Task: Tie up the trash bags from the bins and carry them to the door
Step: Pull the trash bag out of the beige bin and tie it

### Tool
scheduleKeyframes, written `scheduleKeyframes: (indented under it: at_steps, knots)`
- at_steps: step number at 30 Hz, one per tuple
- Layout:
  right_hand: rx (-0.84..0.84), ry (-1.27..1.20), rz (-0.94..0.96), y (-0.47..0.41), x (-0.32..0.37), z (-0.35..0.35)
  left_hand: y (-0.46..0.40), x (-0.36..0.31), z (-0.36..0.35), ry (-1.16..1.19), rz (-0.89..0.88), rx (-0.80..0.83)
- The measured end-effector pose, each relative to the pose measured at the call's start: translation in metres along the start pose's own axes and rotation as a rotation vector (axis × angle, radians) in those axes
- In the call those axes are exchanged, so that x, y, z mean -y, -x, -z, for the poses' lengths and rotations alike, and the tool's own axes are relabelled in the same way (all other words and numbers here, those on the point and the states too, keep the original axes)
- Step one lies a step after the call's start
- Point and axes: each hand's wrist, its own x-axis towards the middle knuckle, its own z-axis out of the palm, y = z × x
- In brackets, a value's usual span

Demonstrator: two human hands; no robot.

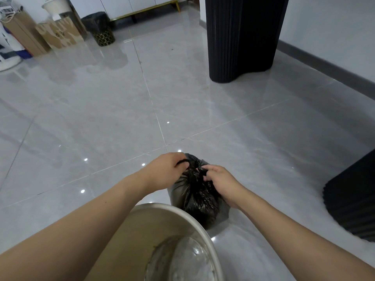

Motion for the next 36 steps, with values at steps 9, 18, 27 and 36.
scheduleKeyframes:
  at_steps: [9,18,27,36]
  knots:
    - [0.135,0.365,0.192,0.003,0.001,-0.007,-0.015,0.007,-0.005,0.112,0.120,-0.036]
    - [-0.012,0.959,0.672,0.010,0.011,-0.002,-0.019,0.019,-0.016,0.417,0.222,-0.092]
    - [-0.273,1.236,1.037,0.009,0.006,0.000,-0.026,0.012,-0.017,0.542,0.405,0.002]
    - [-0.305,1.086,0.730,0.005,0.020,0.003,-0.023,0.014,-0.013,0.604,0.205,0.079]
